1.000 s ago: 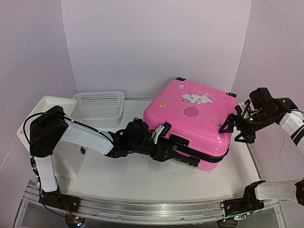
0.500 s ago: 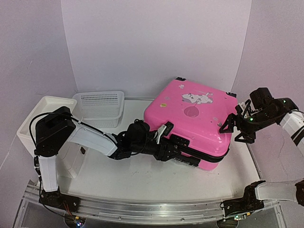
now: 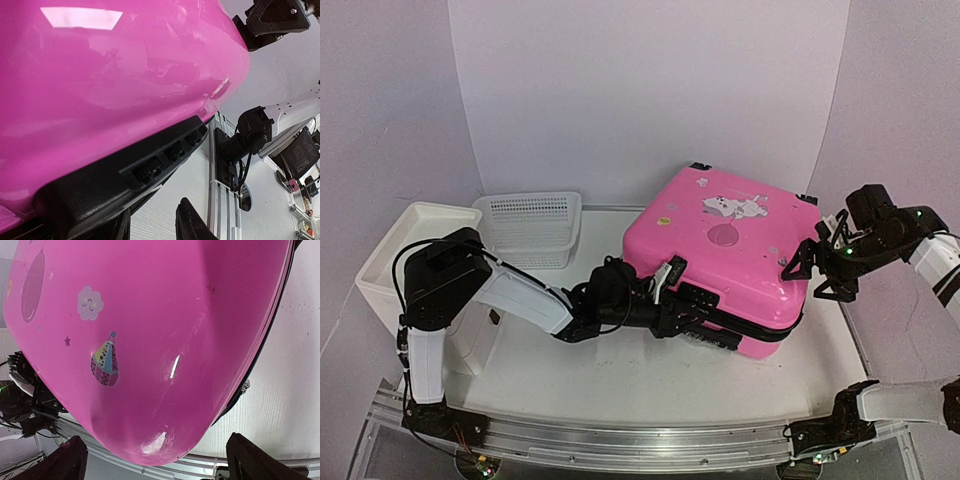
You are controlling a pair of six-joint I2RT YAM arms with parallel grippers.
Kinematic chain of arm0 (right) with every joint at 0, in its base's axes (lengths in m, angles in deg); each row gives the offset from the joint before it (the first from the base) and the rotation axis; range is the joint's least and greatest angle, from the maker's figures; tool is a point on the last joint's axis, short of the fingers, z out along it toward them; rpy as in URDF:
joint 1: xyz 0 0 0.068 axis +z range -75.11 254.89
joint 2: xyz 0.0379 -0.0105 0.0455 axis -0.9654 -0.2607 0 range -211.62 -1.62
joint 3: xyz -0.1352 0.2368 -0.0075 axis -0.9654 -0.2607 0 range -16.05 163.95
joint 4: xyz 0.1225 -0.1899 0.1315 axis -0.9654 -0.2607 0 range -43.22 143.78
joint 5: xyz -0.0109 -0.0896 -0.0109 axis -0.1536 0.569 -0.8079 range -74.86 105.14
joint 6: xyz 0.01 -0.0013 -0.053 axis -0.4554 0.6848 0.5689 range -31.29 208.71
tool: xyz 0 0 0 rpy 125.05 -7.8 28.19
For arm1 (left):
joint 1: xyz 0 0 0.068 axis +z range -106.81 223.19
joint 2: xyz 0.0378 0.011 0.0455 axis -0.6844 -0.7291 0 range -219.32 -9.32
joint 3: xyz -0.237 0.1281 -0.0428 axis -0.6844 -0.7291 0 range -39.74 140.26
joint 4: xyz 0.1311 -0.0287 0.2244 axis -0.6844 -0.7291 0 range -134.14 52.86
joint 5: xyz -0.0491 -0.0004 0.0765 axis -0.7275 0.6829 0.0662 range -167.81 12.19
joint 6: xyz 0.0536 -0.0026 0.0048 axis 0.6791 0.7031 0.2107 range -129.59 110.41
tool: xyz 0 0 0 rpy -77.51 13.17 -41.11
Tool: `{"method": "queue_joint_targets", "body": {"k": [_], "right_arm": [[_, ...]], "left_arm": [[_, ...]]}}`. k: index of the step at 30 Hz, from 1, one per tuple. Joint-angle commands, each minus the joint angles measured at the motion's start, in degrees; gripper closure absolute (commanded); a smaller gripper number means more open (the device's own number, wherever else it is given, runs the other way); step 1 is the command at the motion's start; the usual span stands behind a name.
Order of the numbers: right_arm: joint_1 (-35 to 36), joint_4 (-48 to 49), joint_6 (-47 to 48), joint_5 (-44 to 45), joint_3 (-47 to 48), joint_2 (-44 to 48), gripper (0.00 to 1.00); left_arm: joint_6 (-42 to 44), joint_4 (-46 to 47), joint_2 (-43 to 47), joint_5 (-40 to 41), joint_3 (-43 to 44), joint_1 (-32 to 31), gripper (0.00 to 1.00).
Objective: Open, take out, and arrange the luggage
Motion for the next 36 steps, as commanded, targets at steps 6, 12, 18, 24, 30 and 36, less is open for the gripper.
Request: {"method": "queue_joint_targets", "body": {"k": [6,12,18,24,30,36], "right_arm": [[0.17,0.14,-0.14,-0.41,1.36,1.27,0.02],[0.19,0.08,-0.11,-0.38,1.33,1.30,0.02],[0.19,0.12,-0.27,-0.60,1.34,1.10,0.02],[0.19,0.07,-0.32,-0.55,1.34,1.40,0.02],[0.16,-0.16,-0.32,-0.65,1.43,1.60,0.02],[0.19,-0.42,-0.26,-0.66,1.56,1.87,0.02]], "left_arm": [[-8.42,3.97,-1.62,11.91,-1.22,1.12,0.64],[-9.01,2.14,-0.15,15.74,-3.88,1.03,0.56],[-8.20,0.45,-0.37,16.14,-2.74,1.03,0.54],[-7.48,-1.43,-0.60,17.17,-0.78,1.03,0.63],[-6.75,-5.46,0.06,23.01,-0.03,0.21,0.70],[-5.79,-8.36,1.05,28.83,0.53,-0.64,0.81]]}}
